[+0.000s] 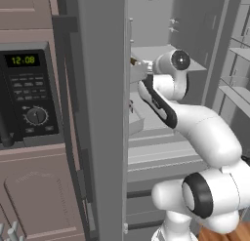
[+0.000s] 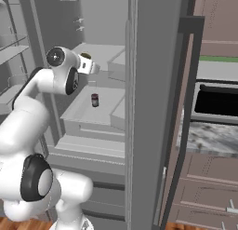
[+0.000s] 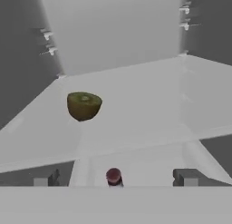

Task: Move the kiwi and jam from the top shelf to the second highest shelf to make space. Then, place the pitcher from the counter on the cleared top shelf.

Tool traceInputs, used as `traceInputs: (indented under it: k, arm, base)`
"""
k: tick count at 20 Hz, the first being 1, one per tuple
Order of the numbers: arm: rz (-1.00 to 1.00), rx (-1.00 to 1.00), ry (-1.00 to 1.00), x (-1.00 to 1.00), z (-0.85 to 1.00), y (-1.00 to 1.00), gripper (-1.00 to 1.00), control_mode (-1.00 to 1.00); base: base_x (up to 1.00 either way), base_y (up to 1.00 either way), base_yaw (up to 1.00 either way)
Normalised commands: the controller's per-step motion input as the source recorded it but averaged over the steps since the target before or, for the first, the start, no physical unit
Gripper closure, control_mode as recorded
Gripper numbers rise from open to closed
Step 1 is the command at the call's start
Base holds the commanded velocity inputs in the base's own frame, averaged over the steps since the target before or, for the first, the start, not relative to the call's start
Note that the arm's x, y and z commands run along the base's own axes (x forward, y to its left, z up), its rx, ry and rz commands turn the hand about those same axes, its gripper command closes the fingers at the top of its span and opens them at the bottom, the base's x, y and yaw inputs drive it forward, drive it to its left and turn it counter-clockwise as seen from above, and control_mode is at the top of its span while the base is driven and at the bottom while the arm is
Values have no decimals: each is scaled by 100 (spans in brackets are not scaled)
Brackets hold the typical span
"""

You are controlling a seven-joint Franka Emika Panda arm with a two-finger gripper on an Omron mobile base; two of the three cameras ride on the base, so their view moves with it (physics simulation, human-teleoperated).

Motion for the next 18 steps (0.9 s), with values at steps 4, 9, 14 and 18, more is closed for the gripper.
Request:
traceInputs:
  k: [4,9,14,18]
  arm:
    - [6,1,1,44,0,5,-100,-100]
    - [7,0,1,45,0,25,-100,-100]
    - [1,0,0,48,0,16,-100,-100]
    - [0,0,1,41,0,3,-100,-100]
  base:
    - [0,0,0]
    - [0,0,0]
    - [0,0,0]
    - [0,0,0]
